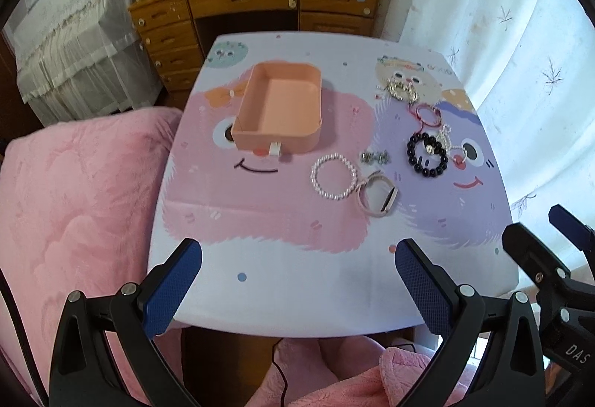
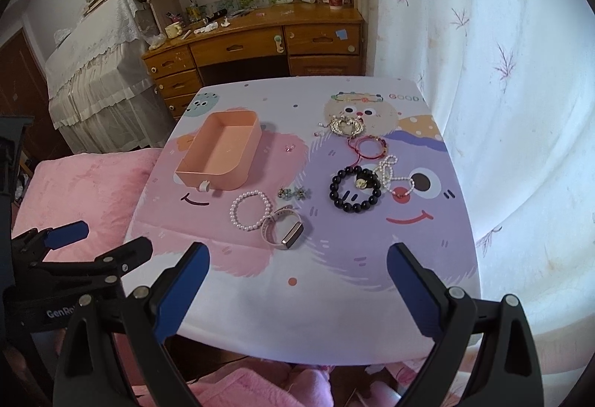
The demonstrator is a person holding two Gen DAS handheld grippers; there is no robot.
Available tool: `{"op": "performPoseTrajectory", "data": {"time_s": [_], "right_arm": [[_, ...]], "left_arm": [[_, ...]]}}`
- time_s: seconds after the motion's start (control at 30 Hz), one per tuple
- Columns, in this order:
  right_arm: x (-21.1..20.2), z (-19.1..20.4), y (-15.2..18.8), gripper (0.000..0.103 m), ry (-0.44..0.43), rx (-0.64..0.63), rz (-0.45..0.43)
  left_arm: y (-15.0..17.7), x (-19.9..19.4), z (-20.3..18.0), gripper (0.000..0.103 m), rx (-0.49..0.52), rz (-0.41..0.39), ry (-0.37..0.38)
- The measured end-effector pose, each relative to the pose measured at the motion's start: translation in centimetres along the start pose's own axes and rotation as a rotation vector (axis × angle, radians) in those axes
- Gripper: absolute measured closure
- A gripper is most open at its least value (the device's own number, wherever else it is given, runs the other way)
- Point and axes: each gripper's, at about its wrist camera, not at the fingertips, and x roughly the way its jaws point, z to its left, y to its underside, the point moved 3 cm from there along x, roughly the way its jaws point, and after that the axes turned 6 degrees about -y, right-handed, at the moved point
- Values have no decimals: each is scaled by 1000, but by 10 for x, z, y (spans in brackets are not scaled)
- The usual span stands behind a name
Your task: Organize jewelry
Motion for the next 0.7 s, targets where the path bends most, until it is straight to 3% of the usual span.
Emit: {"op": "performPoseTrajectory", "data": {"time_s": [0.13, 0.37, 0.57, 0.7], "right_arm": [[15, 4, 5, 6, 49, -77, -5], [51, 14, 11, 6, 72, -145, 58], [80, 20, 16, 6, 91, -181, 106], [95, 26, 21, 6, 111, -260, 128]], "left_arm": [[2, 14, 9, 1, 10, 38, -3], [-12, 44, 12, 1, 132, 90, -18], [-24, 91, 16, 1, 138, 204, 86], [-34, 116, 14, 1, 134, 215, 100]]}}
